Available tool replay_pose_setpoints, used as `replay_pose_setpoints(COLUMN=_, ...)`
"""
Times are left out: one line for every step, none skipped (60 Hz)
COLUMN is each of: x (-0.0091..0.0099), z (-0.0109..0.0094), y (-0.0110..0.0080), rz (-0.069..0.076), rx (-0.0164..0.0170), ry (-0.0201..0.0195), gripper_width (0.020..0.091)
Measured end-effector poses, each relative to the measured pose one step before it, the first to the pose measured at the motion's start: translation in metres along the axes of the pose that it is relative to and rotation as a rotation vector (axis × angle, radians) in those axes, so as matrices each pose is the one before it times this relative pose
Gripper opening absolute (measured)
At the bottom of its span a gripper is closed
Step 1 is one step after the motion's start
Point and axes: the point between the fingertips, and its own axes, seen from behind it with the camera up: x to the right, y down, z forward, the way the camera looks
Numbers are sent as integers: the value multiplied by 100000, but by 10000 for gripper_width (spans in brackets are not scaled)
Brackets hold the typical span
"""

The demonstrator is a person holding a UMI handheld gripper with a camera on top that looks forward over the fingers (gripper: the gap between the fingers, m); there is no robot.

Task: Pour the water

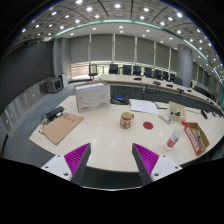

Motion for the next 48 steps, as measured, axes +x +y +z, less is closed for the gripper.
replay_pose_setpoints(x=138, z=-880, y=-14, rz=113, rx=42, ry=671, gripper_width=853)
replay_pose_setpoints(x=307, z=35, y=90, rz=53, rx=111, ry=667, gripper_width=852)
replay_pose_setpoints(x=375, z=33, y=123, rz=152, rx=70, ry=655, gripper_width=853)
replay_pose_setpoints(x=628, z=-93, y=260, rz=298, rx=87, ry=679, gripper_width=852)
replay_pose_setpoints(x=659, z=-94, y=215, rz=361, rx=51, ry=758, gripper_width=852)
replay_pose_setpoints(x=699, z=-21, y=241, rz=471, rx=-16, ry=815, gripper_width=853)
replay_pose_setpoints(x=775, z=29, y=230, rz=474, rx=-55, ry=828, gripper_width=853)
replay_pose_setpoints(x=814, z=86, y=256, rz=475, rx=-98, ry=840, gripper_width=852)
replay_pose_setpoints(x=825, z=90, y=294, rz=487, rx=-176, ry=820, gripper_width=854)
replay_pose_setpoints(x=831, z=139, y=271, rz=464, rx=-173, ry=837, gripper_width=853)
replay_pose_setpoints(x=871, z=202, y=251, rz=493, rx=-188, ry=879, gripper_width=854)
replay_pose_setpoints(x=-180, z=783, y=-75, rz=531, rx=-90, ry=1259, gripper_width=855)
replay_pose_setpoints(x=1858, z=244, y=453, rz=543, rx=134, ry=614, gripper_width=853)
replay_pose_setpoints(x=986, z=228, y=229, rz=511, rx=182, ry=825, gripper_width=855)
replay_pose_setpoints(x=961, z=246, y=157, rz=486, rx=335, ry=796, gripper_width=854)
replay_pose_setpoints(x=919, z=301, y=188, rz=402, rx=359, ry=827, gripper_width=855)
replay_pose_setpoints(x=956, z=275, y=165, rz=341, rx=372, ry=864, gripper_width=856)
replay_pose_setpoints(x=950, z=325, y=199, rz=224, rx=379, ry=959, gripper_width=855)
replay_pose_setpoints(x=927, z=327, y=187, rz=130, rx=334, ry=1013, gripper_width=856)
replay_pose_setpoints(x=918, z=340, y=176, rz=63, rx=319, ry=1033, gripper_width=857)
replay_pose_setpoints(x=1000, z=376, y=157, rz=7, rx=351, ry=1047, gripper_width=855)
replay_pose_setpoints(x=986, z=422, y=189, rz=-51, rx=253, ry=1119, gripper_width=855)
replay_pose_setpoints(x=978, z=420, y=206, rz=-158, rx=183, ry=1136, gripper_width=858)
replay_pose_setpoints(x=929, z=439, y=209, rz=-163, rx=111, ry=1064, gripper_width=862)
replay_pose_setpoints(x=912, z=493, y=225, rz=-150, rx=31, ry=1043, gripper_width=862)
replay_pose_setpoints(x=905, z=523, y=224, rz=-38, rx=46, ry=995, gripper_width=860)
replay_pose_setpoints(x=838, z=529, y=179, rz=60, rx=154, ry=857, gripper_width=861)
replay_pose_setpoints(x=769, z=503, y=146, rz=156, rx=304, ry=770, gripper_width=857)
replay_pose_setpoints(x=768, z=552, y=159, rz=192, rx=320, ry=662, gripper_width=861)
replay_pose_setpoints(x=747, z=547, y=190, rz=254, rx=141, ry=632, gripper_width=860)
replay_pose_setpoints(x=744, z=593, y=214, rz=326, rx=85, ry=593, gripper_width=861)
replay_pose_setpoints(x=706, z=621, y=168, rz=425, rx=248, ry=473, gripper_width=861)
replay_pose_setpoints(x=681, z=630, y=121, rz=368, rx=387, ry=307, gripper_width=861)
replay_pose_setpoints(x=655, z=657, y=103, rz=344, rx=475, ry=217, gripper_width=863)
replay_pose_setpoints(x=589, z=646, y=88, rz=298, rx=372, ry=154, gripper_width=863)
replay_pose_setpoints(x=552, z=662, y=154, rz=220, rx=181, ry=34, gripper_width=862)
replay_pose_setpoints(x=515, z=677, y=168, rz=214, rx=-5, ry=15, gripper_width=862)
replay_pose_setpoints(x=490, z=684, y=134, rz=229, rx=-80, ry=-76, gripper_width=860)
replay_pose_setpoints(x=445, z=708, y=94, rz=259, rx=52, ry=-54, gripper_width=862)
replay_pose_setpoints(x=468, z=683, y=-7, rz=258, rx=381, ry=-85, gripper_width=864)
replay_pose_setpoints(x=420, z=712, y=-60, rz=237, rx=671, ry=-99, gripper_width=864)
replay_pose_setpoints(x=368, z=701, y=-87, rz=205, rx=734, ry=-78, gripper_width=864)
replay_pose_setpoints(x=315, z=724, y=-93, rz=196, rx=659, ry=-202, gripper_width=864)
replay_pose_setpoints(x=295, z=729, y=-82, rz=132, rx=633, ry=-299, gripper_width=862)
replay_pose_setpoints(x=249, z=744, y=-72, rz=92, rx=603, ry=-320, gripper_width=863)
replay_pose_setpoints(x=261, z=741, y=-95, rz=8, rx=607, ry=-356, gripper_width=862)
replay_pose_setpoints(x=240, z=740, y=-83, rz=-39, rx=607, ry=-280, gripper_width=863)
replay_pose_setpoints(x=215, z=746, y=-102, rz=-59, rx=628, ry=-284, gripper_width=862)
